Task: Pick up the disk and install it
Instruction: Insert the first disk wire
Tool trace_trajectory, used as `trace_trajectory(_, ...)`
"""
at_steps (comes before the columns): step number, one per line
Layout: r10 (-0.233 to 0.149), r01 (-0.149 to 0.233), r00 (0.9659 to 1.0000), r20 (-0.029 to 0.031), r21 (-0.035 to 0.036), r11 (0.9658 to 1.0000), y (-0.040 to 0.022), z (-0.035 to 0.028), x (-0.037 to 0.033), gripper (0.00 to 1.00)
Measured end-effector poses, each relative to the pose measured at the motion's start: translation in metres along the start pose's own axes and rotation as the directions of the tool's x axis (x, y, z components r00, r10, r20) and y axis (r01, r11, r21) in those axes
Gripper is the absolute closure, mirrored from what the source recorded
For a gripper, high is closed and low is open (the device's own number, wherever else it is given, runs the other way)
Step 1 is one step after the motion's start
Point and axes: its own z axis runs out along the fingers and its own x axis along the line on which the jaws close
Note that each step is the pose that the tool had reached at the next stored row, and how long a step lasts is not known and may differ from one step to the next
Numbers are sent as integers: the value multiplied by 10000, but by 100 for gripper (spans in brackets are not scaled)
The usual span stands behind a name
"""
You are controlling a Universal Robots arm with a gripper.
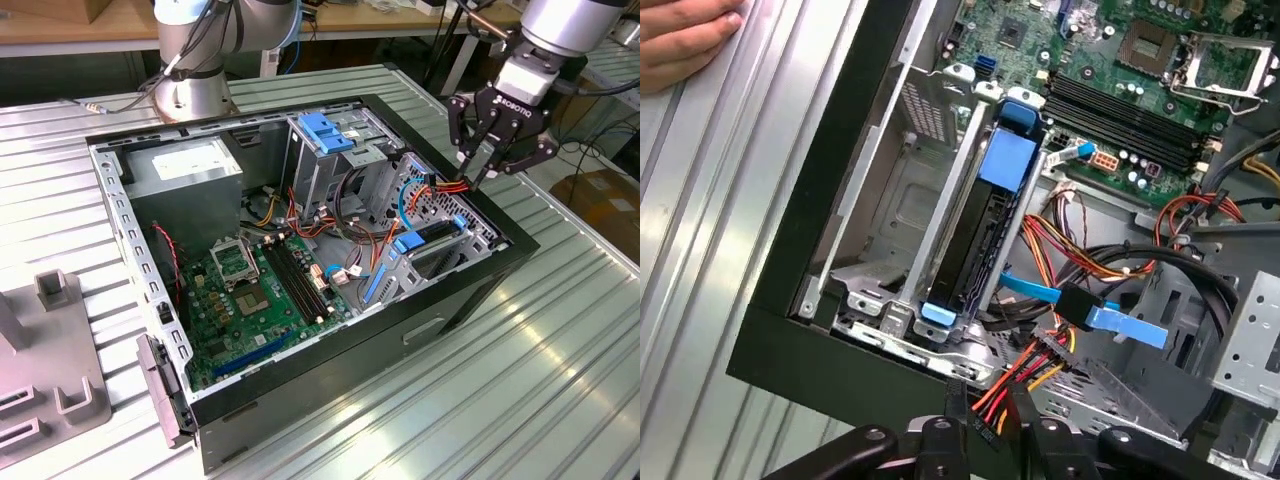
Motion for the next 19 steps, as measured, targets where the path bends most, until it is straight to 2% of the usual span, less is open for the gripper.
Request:
trace_trajectory(4, -813, 813, 9967, 11, 13, 9967, -2, 7, 1, 70)
trace_trajectory(6, -1228, 1228, 9924, 16, 19, 9924, -3, 9, 1, 70)
trace_trajectory(9, -1961, 1961, 9806, 24, 31, 9806, -8, 15, 3, 70)
trace_trajectory(13, -2455, 2455, 9694, 28, 38, 9694, -15, 18, 6, 70)
trace_trajectory(14, -2619, 2619, 9651, 29, 41, 9651, -17, 19, 7, 70)
trace_trajectory(15, -2835, 2835, 9590, 30, 44, 9590, -20, 21, 8, 70)
trace_trajectory(16, -3072, 3072, 9516, 32, 48, 9516, -21, 21, 9, 70)
trace_trajectory(17, -3334, 3334, 9428, 34, 54, 9428, -23, 23, 10, 70)
trace_trajectory(19, -3583, 3583, 9336, 36, 58, 9336, -26, 25, 11, 70)
